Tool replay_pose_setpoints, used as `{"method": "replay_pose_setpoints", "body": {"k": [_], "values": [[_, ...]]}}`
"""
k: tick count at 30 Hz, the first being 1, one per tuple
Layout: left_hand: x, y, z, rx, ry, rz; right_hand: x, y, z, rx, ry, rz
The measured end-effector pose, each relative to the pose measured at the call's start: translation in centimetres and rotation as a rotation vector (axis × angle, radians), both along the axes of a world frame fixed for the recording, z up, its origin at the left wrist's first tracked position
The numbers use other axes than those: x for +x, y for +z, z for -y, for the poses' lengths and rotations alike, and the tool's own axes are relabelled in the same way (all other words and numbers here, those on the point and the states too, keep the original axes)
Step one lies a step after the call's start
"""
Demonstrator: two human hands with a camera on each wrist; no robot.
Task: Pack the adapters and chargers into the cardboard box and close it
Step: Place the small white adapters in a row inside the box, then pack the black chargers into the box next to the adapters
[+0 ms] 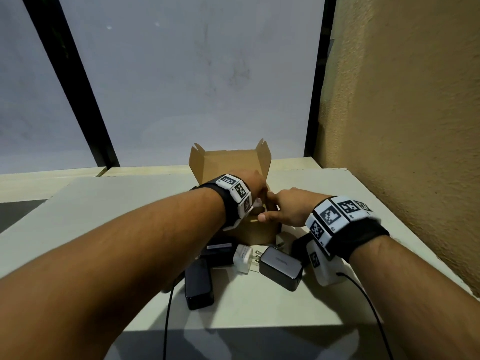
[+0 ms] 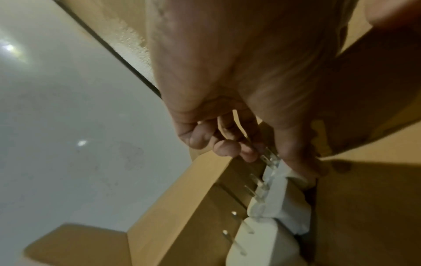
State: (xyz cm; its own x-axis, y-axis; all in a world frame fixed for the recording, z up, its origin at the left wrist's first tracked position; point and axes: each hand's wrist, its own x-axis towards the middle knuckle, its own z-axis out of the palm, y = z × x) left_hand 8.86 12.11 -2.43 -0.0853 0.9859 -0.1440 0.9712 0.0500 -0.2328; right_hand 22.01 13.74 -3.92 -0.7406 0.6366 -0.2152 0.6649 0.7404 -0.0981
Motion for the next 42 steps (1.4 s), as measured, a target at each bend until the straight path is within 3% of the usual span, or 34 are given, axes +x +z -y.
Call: {"method": "replay_pose_setpoints", "body": {"k": [11, 18, 24, 30, 36, 42], "values": [[-4.9, 1.6, 5.9, 0.175, 0.106, 0.15, -0.4, 0.3, 0.7, -0.032, -0.085, 0.038], [-9.8, 1.0, 12.5, 0.099, 0.191, 0.238, -0.7, 1.1, 1.7, 0.008, -0.096, 0.106], [-11.1, -0.2, 16.7, -0.044, 0.092, 0.326, -0.8, 0.9, 1.8, 0.016, -0.131, 0.12], [-10.9, -1.9, 17.0, -0.083, 0.06, 0.282, -1.2, 0.6, 1.5, 0.031, -0.162, 0.126], [-11.5, -3.0, 16.7, -0.012, 0.104, 0.318, -1.3, 0.5, 1.3, 0.027, -0.151, 0.14], [-11.0, -2.8, 17.6, 0.119, 0.028, 0.39, -1.2, 0.5, 1.3, 0.036, -0.141, 0.142]]}}
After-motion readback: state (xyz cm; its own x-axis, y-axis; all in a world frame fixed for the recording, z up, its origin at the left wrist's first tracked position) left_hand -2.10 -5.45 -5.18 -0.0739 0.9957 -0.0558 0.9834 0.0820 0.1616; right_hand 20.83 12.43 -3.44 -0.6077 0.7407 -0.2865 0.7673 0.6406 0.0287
